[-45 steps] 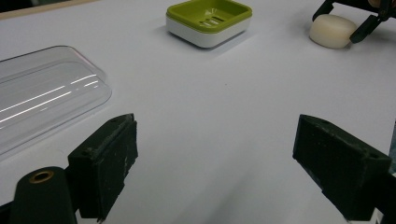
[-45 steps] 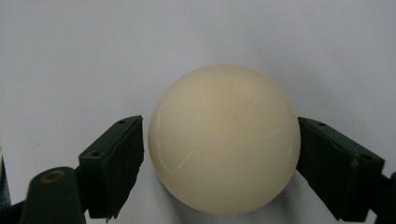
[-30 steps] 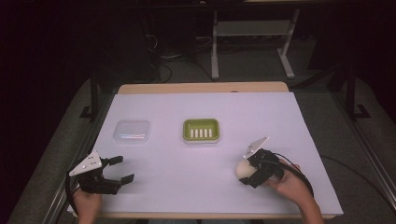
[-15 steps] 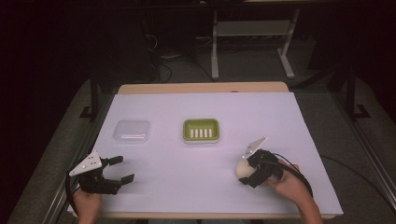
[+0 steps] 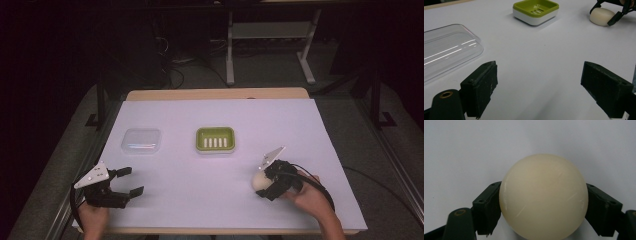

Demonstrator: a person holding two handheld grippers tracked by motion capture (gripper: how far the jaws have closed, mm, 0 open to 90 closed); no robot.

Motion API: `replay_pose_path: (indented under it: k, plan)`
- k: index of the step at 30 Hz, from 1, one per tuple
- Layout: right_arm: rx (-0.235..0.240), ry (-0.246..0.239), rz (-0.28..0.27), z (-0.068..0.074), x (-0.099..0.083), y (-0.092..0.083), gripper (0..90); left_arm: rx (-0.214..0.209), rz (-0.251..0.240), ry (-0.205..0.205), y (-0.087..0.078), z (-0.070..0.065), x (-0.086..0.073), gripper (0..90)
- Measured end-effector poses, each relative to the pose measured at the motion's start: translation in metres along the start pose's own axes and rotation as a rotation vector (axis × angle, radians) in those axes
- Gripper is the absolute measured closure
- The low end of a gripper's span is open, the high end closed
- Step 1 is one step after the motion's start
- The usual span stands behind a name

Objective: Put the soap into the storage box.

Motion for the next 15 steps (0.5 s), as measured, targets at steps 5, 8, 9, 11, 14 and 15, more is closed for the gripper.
replay_pose_path:
  k: [5, 8, 9, 11, 14, 15]
  plan:
    - [0.011, 0.011, -0.001, -0.0014, 0.0001, -0.0007, 21.7, -0.001, -0.004, -0.005, -0.0003, -0.0003, -0.0002, 13.2]
    - [0.011, 0.021, -0.016, -0.0027, 0.0006, -0.0022, 21.8, 0.0, -0.006, -0.006, -0.0006, 0.0004, -0.0002, 13.2]
    - [0.016, 0.028, -0.023, -0.0025, 0.0009, -0.0034, 21.8, 0.0, -0.008, -0.009, -0.0006, 0.0003, -0.0001, 13.2]
    - [0.017, 0.026, -0.031, -0.0032, 0.001, -0.0044, 21.8, 0.001, -0.007, -0.007, -0.0008, 0.0002, -0.0001, 13.3]
    - [0.017, 0.032, -0.048, -0.0035, 0.0017, -0.0092, 21.8, 0.003, -0.01, -0.004, -0.0021, 0.0004, -0.0002, 13.2]
    - [0.016, 0.031, -0.054, -0.0041, 0.0018, -0.0099, 21.8, 0.005, -0.008, -0.008, -0.0019, 0.0008, -0.0003, 13.2]
Point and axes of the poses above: each handheld gripper's, and its own axes: y roughly forward along the jaws, x roughly out of its top, z roughly to its left, the point moved 5 cm from there along y, roughly forward along the jaws, and after that the axes turned 11 degrees about -y, right-handed, at the moved point
